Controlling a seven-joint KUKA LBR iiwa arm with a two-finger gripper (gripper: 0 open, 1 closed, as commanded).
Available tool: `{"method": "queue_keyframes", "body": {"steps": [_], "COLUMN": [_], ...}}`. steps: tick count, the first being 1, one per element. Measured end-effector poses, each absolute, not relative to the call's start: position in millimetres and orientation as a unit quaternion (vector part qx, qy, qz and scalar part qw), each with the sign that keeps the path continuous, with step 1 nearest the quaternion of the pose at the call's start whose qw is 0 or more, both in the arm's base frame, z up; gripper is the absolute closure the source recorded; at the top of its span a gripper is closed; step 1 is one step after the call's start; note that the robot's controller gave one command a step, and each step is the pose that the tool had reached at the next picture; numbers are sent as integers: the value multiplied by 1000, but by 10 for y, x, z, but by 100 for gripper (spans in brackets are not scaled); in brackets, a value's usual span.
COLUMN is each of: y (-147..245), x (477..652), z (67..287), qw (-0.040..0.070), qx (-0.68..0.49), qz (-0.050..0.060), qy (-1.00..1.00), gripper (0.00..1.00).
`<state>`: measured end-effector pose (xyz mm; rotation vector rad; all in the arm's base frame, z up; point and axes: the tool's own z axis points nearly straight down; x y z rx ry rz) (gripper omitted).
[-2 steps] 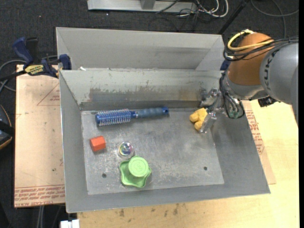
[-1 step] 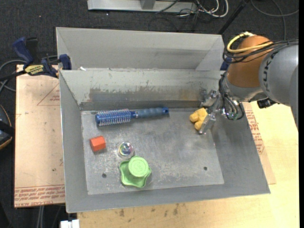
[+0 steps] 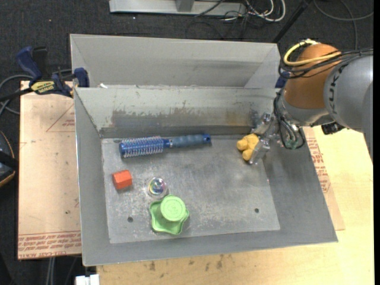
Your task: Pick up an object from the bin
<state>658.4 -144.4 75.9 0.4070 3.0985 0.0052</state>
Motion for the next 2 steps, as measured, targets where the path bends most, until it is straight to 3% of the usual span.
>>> {"method": "queue_keyframes", "body": {"steps": [2], "y": [-1443], "x": [6637], "z": [1974], "qw": [6], "qx": [129], "qz": [0], "qy": [992], "gripper": [100]}}
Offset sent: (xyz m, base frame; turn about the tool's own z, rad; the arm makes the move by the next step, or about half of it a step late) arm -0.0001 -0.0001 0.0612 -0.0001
